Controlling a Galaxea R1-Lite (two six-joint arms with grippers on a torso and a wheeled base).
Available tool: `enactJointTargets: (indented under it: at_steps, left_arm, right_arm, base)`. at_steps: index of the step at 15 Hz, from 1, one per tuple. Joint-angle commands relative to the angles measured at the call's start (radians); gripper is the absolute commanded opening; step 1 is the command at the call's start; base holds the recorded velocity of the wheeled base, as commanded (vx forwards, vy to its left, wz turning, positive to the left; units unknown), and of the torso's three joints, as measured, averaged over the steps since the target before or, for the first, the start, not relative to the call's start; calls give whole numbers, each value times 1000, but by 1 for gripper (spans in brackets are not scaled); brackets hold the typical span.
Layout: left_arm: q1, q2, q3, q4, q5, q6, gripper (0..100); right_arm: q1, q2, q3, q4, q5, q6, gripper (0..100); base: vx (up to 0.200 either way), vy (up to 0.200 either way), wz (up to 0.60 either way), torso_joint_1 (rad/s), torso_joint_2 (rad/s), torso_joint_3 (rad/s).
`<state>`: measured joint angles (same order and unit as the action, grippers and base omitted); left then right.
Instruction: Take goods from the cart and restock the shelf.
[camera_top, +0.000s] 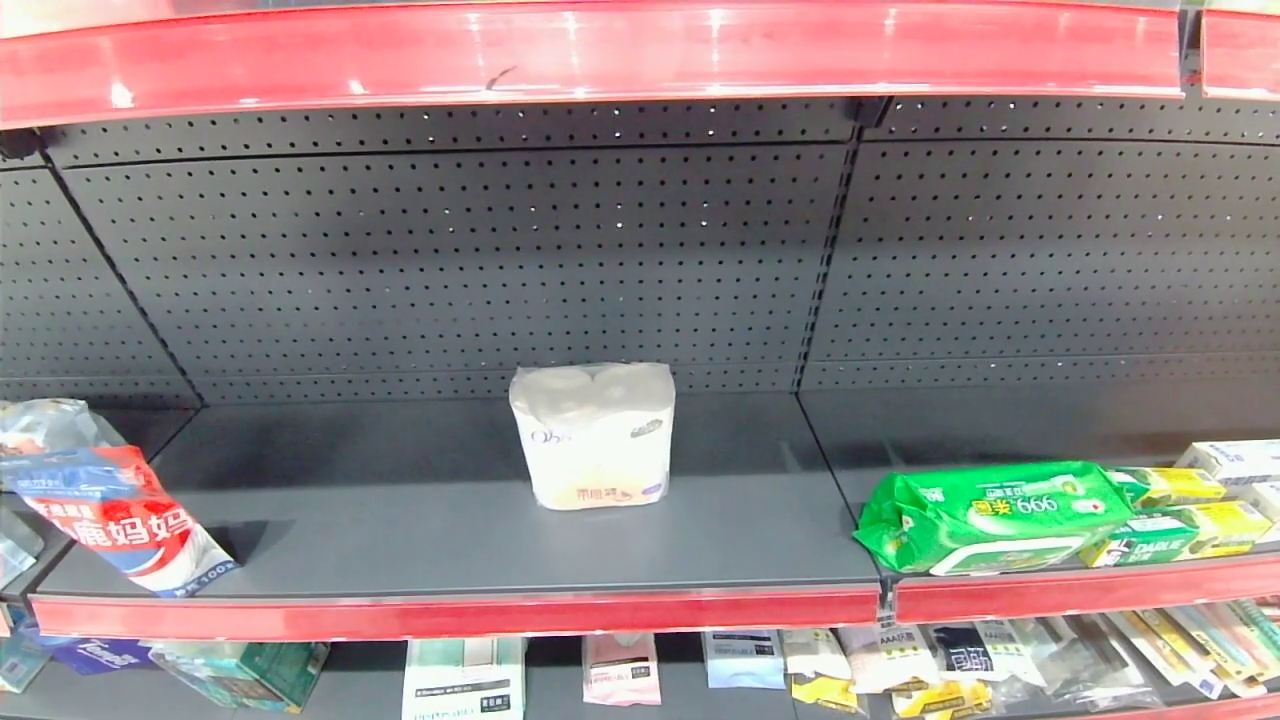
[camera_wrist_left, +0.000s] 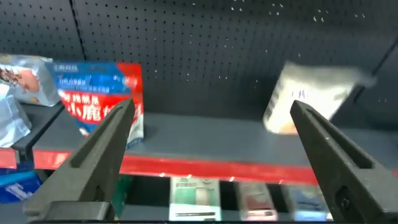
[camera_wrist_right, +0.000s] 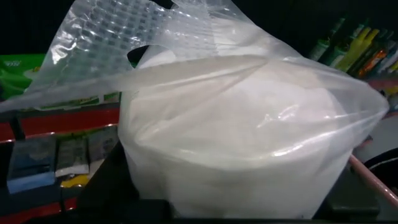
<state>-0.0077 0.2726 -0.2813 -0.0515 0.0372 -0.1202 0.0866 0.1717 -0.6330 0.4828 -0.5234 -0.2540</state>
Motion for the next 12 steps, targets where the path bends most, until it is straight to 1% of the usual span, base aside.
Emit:
enactJointTargets:
  at_steps: [1, 2, 3, 4, 5, 6, 7, 8, 9, 10, 11, 12]
  left_arm:
    - [6, 527, -211, -50, 44, -32, 100]
    - [8, 540, -199, -50, 43, -12, 100]
    - [6, 622, -150, -56, 24, 155, 100]
    - [5, 679, -144, -73, -53, 218, 100]
    - [12, 735, -145, -94, -163, 257, 100]
    - [26, 809, -151, -128, -257, 294, 100]
    - [34, 866, -156, -165, -303, 323, 100]
    - [61, 981, -157, -260, -373, 367, 100]
    - [69, 1036, -159, -307, -408, 393, 100]
    - [75, 1105, -159, -380, -484, 444, 100]
    - [74, 1145, -165, -412, -568, 488, 100]
    - [72, 1199, -182, -413, -660, 557, 100]
  right_arm:
    - [-2, 23, 4, -32, -4, 4, 0]
    - [-5, 23, 4, -32, -7, 4, 0]
    - [-51, 25, 19, -39, -36, 15, 0]
    - [-53, 25, 19, -35, -38, 10, 0]
    - [-50, 23, 19, -29, -40, 9, 0]
    - [-50, 25, 21, -29, -38, 7, 0]
    - [-50, 28, 21, -29, -38, 7, 0]
    - [-50, 35, 22, -29, -38, 2, 0]
    - [-50, 42, 24, -29, -36, -1, 0]
    - [-50, 46, 22, -29, -38, -2, 0]
    - [-50, 46, 22, -27, -38, -4, 0]
    - [-50, 46, 22, -26, -38, -8, 0]
  base:
    - [0, 0, 0, 0, 0, 0]
    - [0, 0, 0, 0, 0, 0]
    - [0, 0, 0, 0, 0, 0]
    - [0, 0, 0, 0, 0, 0]
    - [0, 0, 0, 0, 0, 0]
    - [0, 0, 0, 0, 0, 0]
    - [0, 0, 0, 0, 0, 0]
    - [0, 0, 0, 0, 0, 0]
    - [0, 0, 0, 0, 0, 0]
    - [0, 0, 0, 0, 0, 0]
    - [0, 0, 0, 0, 0, 0]
    - [0, 0, 0, 0, 0, 0]
